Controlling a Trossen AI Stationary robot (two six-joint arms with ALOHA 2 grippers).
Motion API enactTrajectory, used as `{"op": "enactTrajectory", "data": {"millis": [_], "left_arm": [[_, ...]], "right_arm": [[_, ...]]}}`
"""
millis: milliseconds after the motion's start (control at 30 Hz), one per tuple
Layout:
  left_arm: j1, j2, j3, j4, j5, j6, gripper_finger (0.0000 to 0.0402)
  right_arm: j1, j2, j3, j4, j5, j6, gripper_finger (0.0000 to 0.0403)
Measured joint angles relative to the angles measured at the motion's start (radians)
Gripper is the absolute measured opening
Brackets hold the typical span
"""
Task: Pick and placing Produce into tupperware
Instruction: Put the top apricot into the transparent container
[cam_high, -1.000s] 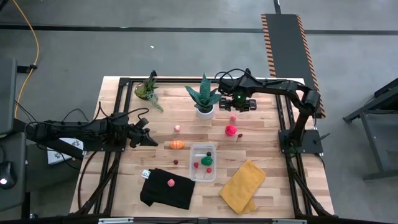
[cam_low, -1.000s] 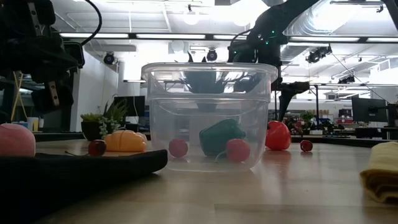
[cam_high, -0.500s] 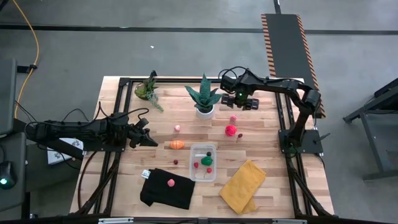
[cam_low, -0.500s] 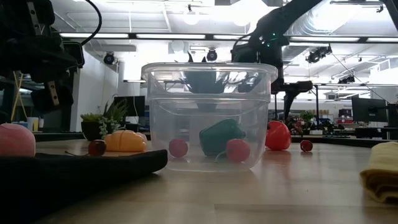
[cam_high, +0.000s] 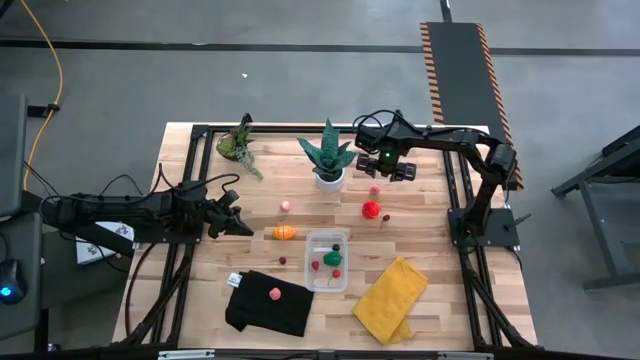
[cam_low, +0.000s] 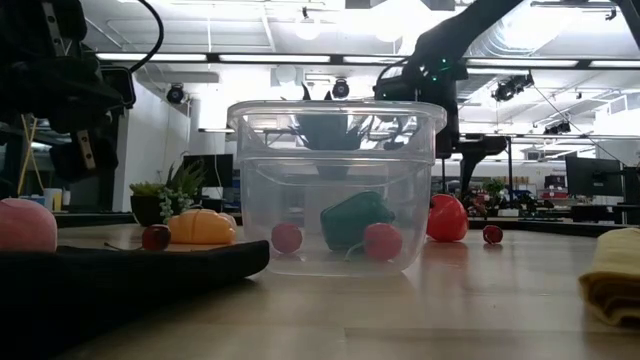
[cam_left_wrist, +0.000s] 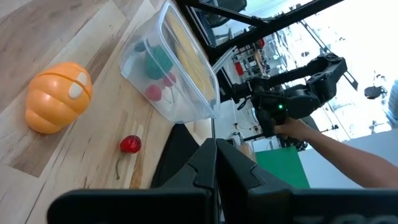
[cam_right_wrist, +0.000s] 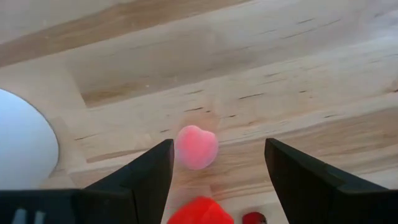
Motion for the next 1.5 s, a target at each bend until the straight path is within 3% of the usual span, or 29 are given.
{"op": "enactTrajectory", "data": {"millis": [1500], "left_arm": [[0.000,0.000,0.000,0.000,0.012,0.018,0.0001]], "right_arm": [[0.000,0.000,0.000,0.062,-0.020,0.006,0.0243]]}}
